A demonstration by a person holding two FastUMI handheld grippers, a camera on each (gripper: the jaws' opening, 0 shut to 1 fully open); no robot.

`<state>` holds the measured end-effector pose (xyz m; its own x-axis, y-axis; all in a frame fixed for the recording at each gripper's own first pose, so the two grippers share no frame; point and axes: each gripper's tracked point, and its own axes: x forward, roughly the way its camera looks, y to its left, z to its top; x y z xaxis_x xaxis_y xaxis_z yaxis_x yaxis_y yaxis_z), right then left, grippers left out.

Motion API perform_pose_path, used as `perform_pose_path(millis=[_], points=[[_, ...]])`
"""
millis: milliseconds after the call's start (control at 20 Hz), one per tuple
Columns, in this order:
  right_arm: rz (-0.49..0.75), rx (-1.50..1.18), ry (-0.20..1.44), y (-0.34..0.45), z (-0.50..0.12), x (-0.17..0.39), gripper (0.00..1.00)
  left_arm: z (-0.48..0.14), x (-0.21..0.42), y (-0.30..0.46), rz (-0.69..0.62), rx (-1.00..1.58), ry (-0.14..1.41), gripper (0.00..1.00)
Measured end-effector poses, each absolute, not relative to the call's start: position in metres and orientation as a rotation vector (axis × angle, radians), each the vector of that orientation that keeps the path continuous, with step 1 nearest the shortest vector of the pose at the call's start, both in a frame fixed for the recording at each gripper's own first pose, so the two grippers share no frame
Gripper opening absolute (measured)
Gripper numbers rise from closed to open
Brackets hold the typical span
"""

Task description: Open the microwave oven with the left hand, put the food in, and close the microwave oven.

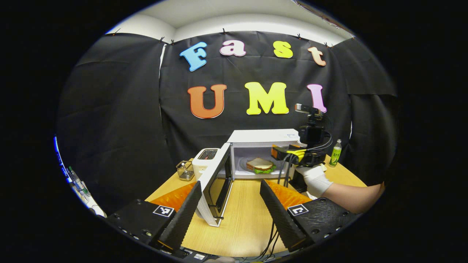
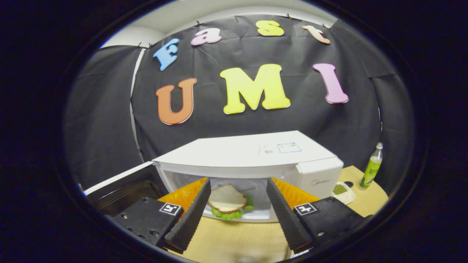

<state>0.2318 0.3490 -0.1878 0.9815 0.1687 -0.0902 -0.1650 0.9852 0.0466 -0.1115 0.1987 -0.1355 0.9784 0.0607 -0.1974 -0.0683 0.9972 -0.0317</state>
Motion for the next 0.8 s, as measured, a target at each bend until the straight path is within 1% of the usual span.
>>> perform_pose_path(millis=[150,350,400,550,800], points=[[0.184,0.012,0.102,0.313,-0.161,0.199,0.98,-0.132,-0.118,0.197,0.067,-0.043,0.187,0.96],[0.201,-0.011,0.113,0.269,-0.126,0.140,0.98,-0.122,-0.116,0.195,0.050,-0.038,0.168,0.96],[0.195,-0.026,0.104,0.255,-0.105,0.135,0.98,-0.119,-0.116,0.198,0.047,-0.040,0.159,0.97],[0.177,-0.038,0.090,0.219,-0.074,0.103,0.98,-0.111,-0.109,0.198,0.039,-0.048,0.131,0.97],[0.097,-0.021,0.065,0.155,-0.042,0.062,0.98,-0.107,-0.103,0.202,0.021,-0.042,0.112,0.96]])
